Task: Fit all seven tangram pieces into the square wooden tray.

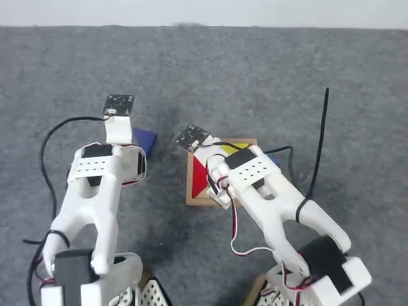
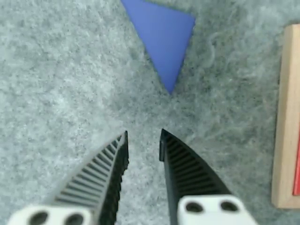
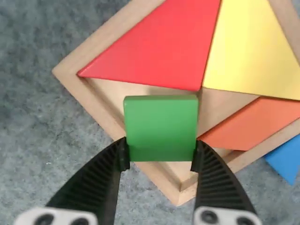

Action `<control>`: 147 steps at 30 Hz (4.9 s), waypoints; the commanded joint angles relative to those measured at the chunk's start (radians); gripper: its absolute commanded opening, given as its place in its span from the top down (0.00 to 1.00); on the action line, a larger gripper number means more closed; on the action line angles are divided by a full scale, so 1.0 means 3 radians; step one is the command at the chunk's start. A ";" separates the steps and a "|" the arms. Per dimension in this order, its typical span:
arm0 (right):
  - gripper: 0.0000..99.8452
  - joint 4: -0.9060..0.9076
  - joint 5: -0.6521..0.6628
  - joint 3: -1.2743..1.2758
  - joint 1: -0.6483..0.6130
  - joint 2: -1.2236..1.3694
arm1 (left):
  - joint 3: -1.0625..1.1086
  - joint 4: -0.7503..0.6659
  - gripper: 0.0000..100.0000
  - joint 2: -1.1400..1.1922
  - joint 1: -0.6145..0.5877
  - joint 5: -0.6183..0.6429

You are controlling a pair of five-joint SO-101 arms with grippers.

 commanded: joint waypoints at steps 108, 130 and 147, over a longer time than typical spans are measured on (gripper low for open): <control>0.92 -0.0483 -0.0808 -0.0005 0.1389 -0.0309 | -0.0642 0.0056 0.87 0.0128 -0.0210 0.0036; 0.92 -0.0284 -0.0511 -0.0537 0.1470 0.0279 | -0.2007 0.0701 0.82 0.1325 -0.0056 0.0619; 0.83 -0.0176 0.0020 -0.0992 0.1322 0.0846 | -0.2007 0.0747 0.83 0.1330 -0.0363 0.0348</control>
